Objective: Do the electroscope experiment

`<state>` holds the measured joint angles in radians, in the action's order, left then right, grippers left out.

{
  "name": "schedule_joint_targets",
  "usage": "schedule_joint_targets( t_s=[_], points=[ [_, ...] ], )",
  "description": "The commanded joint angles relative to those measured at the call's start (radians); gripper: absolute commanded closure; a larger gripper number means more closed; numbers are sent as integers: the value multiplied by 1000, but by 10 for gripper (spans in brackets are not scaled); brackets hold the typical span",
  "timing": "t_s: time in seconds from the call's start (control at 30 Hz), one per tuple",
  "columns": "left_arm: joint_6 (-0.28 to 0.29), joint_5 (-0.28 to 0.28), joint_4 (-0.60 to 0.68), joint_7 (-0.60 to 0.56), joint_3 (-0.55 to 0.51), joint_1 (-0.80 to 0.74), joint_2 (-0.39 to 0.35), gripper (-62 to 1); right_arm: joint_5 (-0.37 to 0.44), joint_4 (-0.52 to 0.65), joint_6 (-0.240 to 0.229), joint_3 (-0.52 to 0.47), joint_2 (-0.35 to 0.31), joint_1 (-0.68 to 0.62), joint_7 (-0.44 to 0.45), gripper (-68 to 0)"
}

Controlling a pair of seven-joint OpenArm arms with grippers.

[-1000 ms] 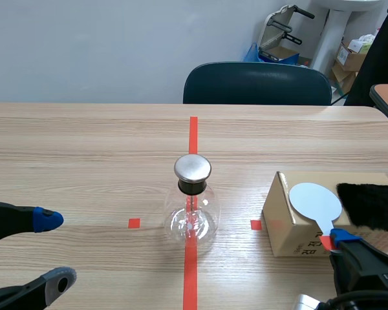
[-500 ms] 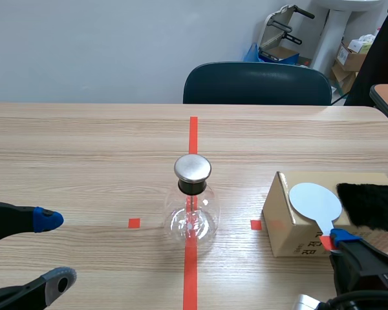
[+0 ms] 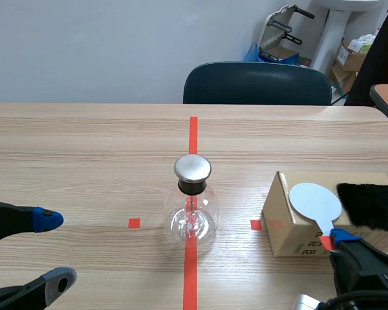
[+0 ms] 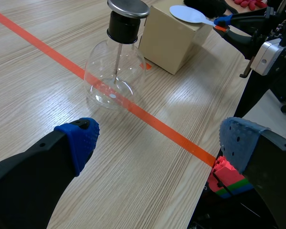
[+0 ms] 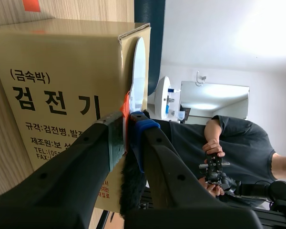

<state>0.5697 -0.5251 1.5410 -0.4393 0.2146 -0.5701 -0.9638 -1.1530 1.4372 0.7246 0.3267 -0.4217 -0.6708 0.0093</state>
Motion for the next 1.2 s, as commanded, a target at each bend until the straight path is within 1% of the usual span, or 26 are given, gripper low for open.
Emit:
schedule_joint_targets(
  t_s=[0.0,0.67,0.97,1.07,1.17],
  points=[
    [1,-10,23,-14,-8,5,10,-542,-3,21,58,-8,-7,9,-4,-11],
    [-2,-10,23,-14,-8,5,10,-542,-3,21,58,-8,-7,9,-4,-11],
    [-6,-2,23,-13,-8,5,10,-542,-3,21,58,-8,-7,9,-4,-11],
    [-6,12,23,-13,-8,5,10,-542,-3,21,58,-8,-7,9,-4,-11],
    [-9,13,23,-13,-8,5,10,-542,-3,21,58,-8,-7,9,-4,-11]
  ],
)
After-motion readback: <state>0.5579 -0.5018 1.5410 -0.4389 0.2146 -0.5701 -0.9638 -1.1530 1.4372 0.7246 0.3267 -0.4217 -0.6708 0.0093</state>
